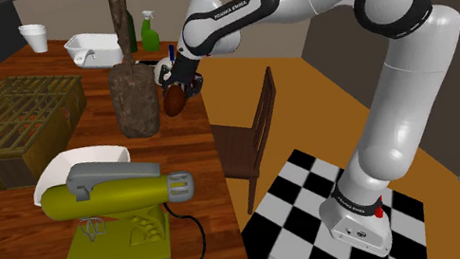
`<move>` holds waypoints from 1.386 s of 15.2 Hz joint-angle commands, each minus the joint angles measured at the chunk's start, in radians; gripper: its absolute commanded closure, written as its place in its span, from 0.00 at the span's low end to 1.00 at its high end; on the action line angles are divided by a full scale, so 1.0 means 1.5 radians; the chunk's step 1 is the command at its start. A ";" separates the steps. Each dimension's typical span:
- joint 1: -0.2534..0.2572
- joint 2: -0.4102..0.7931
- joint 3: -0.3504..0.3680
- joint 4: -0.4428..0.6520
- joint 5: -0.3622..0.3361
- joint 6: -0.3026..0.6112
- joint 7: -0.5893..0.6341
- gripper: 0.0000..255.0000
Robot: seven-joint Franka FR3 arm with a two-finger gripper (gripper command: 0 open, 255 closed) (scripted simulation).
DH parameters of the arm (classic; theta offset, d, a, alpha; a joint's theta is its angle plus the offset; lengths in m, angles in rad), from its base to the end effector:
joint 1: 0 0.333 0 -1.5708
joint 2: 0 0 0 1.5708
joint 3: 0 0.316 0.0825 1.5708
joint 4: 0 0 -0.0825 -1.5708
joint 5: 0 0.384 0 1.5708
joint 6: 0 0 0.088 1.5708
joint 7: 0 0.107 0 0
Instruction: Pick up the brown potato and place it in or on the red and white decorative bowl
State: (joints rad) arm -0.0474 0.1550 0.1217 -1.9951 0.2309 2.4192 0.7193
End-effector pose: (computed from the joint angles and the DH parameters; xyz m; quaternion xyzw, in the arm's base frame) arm 0.6085 0.0440 0.4123 -0.9082 0.3850 -0.0856 0.1402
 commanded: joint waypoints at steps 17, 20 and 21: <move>-0.017 -0.019 -0.015 0.121 -0.012 -0.143 0.002 1.00; -0.038 0.027 -0.030 0.185 -0.006 -0.169 -0.032 1.00; -0.045 0.043 -0.034 0.209 -0.004 -0.178 -0.043 1.00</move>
State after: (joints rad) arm -0.1041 0.1932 0.0778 -1.7178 0.2211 2.1644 0.6724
